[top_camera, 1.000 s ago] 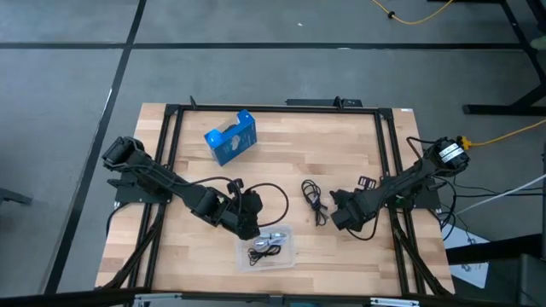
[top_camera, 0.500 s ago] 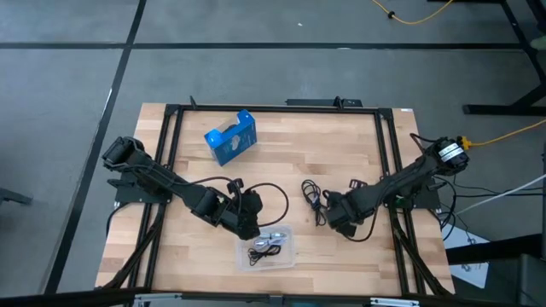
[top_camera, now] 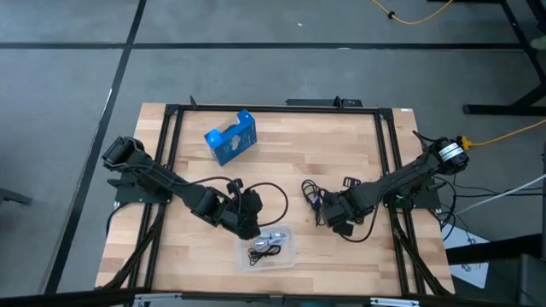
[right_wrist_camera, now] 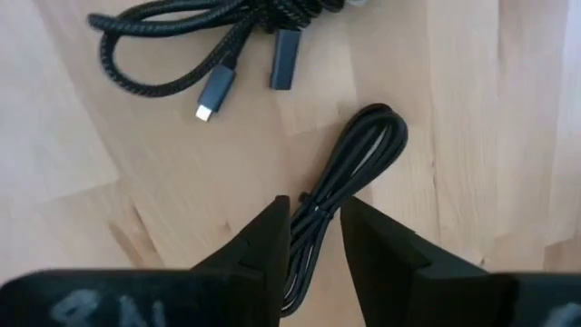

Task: Pick and place USB-C Cables
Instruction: Put the bottom black charger cable into the transparent bin

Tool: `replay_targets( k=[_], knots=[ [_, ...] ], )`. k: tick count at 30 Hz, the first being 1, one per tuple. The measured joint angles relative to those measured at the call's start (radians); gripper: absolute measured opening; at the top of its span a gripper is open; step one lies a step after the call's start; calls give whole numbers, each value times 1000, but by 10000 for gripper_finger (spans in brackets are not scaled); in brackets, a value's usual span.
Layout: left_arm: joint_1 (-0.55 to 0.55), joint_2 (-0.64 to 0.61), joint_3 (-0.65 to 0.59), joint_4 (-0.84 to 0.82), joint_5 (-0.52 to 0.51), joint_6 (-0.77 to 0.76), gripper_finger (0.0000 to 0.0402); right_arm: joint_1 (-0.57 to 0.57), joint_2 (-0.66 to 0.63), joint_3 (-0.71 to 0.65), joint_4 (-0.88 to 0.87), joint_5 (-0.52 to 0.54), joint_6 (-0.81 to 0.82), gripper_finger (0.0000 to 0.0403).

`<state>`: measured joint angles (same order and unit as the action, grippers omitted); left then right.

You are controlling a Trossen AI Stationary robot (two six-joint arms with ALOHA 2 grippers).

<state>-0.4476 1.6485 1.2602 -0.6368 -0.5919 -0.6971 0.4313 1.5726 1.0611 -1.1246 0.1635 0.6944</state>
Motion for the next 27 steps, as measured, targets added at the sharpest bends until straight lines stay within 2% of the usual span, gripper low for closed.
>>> replay_targets(
  k=[4, 11, 17, 23, 27],
  knots=[
    [3, 0, 0, 0, 0, 61, 105, 6, 0, 0, -7, -4, 68, 108],
    [3, 0, 0, -1, 0, 177, 105, 12, 0, 0, -36, -114, 170, 108],
    [3, 0, 0, -1, 1, 236, 105, 42, 0, 0, -36, -113, 278, 108],
    [3, 0, 0, -3, 8, 278, 105, 120, 0, 0, -35, -110, 409, 108],
    [4, 0, 0, -3, 7, 307, 105, 178, -2, 0, -23, -36, 503, 108]
  ],
)
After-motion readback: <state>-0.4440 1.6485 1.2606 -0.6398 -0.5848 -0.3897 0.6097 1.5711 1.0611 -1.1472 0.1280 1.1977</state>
